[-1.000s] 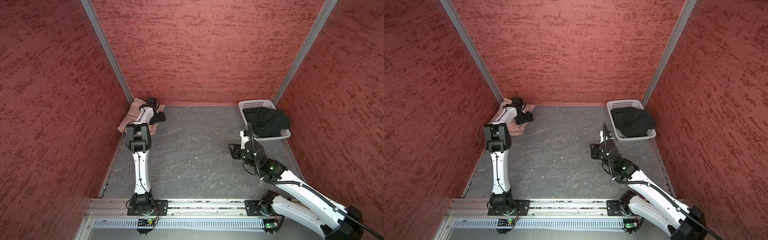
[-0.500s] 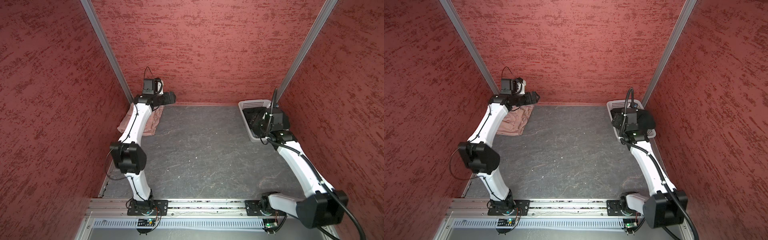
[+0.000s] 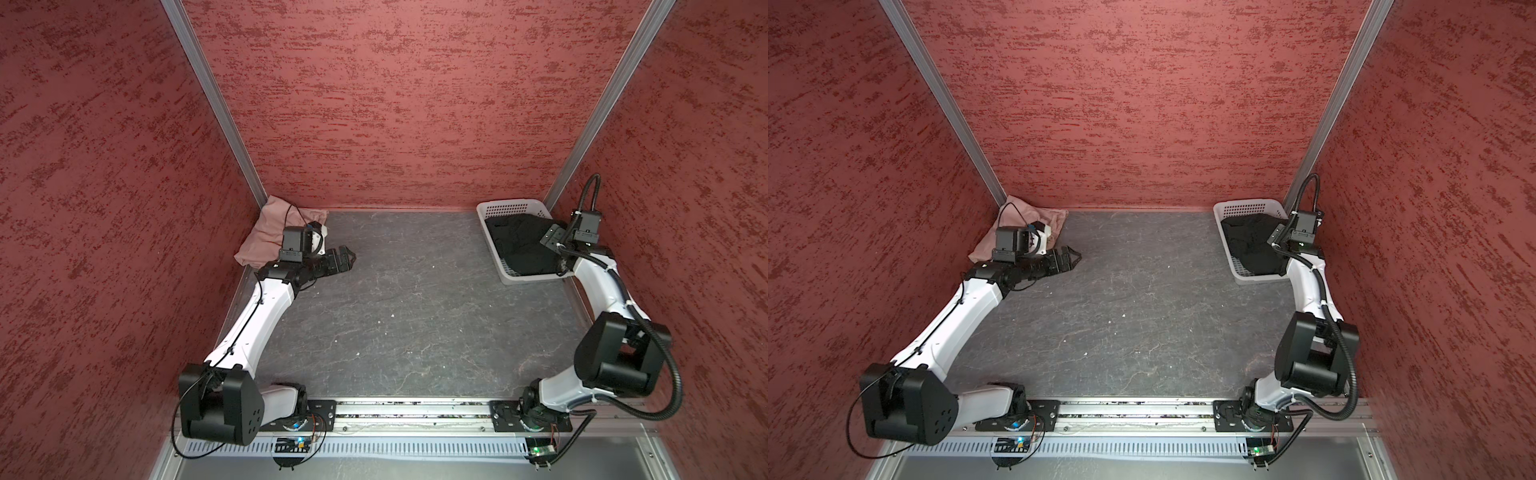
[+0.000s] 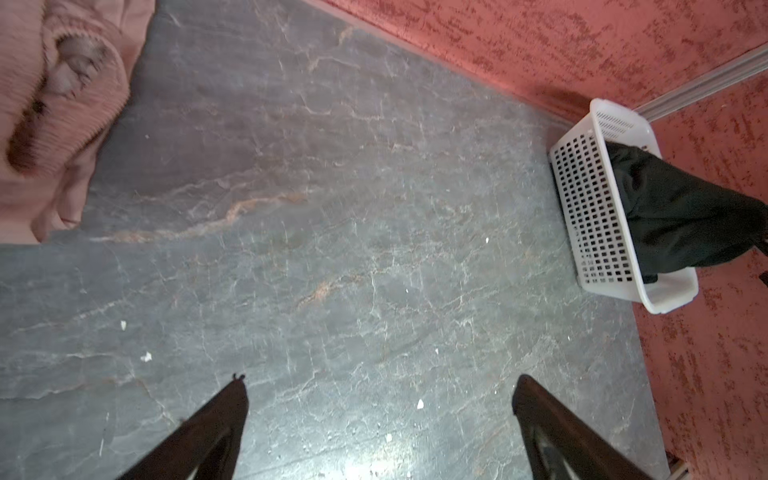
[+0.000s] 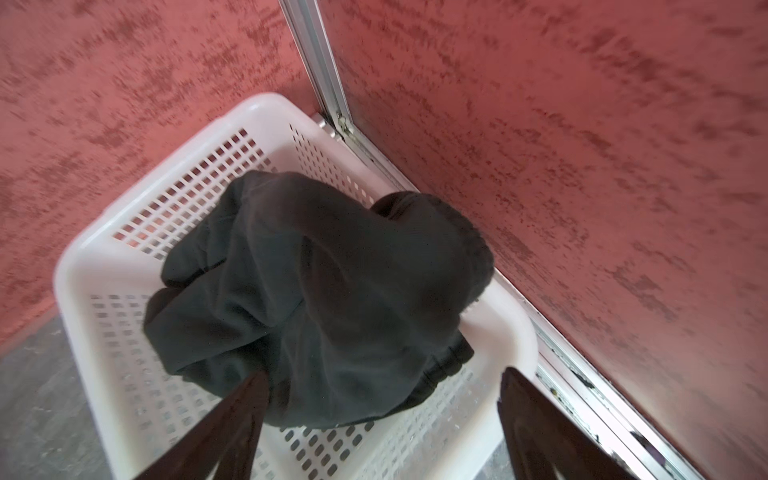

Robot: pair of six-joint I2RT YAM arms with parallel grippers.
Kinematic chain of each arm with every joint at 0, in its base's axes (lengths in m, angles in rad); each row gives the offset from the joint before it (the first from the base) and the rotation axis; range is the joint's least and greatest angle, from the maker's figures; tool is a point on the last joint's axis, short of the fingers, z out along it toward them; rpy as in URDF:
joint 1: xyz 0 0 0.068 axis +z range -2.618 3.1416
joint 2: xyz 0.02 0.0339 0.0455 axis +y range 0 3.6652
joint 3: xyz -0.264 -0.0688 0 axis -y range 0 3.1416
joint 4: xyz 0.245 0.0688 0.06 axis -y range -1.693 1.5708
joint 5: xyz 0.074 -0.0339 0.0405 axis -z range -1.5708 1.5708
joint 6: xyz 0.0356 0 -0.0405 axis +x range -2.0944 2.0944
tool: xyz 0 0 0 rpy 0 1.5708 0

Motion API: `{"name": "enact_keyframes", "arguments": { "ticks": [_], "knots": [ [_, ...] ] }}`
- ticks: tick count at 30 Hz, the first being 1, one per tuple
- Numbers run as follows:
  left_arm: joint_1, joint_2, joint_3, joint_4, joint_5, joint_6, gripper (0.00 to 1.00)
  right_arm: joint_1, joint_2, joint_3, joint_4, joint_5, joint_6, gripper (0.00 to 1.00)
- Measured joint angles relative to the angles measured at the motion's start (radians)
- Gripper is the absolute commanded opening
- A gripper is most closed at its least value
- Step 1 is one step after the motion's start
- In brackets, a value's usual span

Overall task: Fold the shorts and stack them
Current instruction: 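Release the pink shorts with the left gripper while right reaches into the basket, then grasp the black shorts in the basket with the right gripper and pull them out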

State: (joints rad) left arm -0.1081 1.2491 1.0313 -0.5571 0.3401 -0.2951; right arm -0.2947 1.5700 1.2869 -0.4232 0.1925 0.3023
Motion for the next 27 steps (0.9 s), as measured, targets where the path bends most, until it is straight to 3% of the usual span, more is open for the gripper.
{"name": "enact_keyframes", "arguments": {
  "ticks": [4,18,24,26,27],
  "knots": [
    [0.0,-0.053,-0.017,0.002,0.0,0.011,0.99,-0.021,0.101,0.095,0.0,-0.008,-0.03,0.99],
    [0.002,-0.058,0.053,-0.054,-0.065,0.014,0.99,-0.051,0.271,0.156,0.04,-0.039,-0.082,0.96],
    [0.001,-0.061,0.091,-0.066,-0.089,-0.027,0.99,-0.054,0.319,0.167,0.095,-0.083,-0.085,0.77],
    [0.001,-0.061,0.095,-0.076,-0.096,-0.04,0.99,-0.059,0.325,0.167,0.117,-0.108,-0.082,0.63],
    [0.0,-0.061,0.098,-0.082,-0.101,-0.045,0.99,-0.061,0.33,0.167,0.13,-0.124,-0.077,0.5]
  ]
}}
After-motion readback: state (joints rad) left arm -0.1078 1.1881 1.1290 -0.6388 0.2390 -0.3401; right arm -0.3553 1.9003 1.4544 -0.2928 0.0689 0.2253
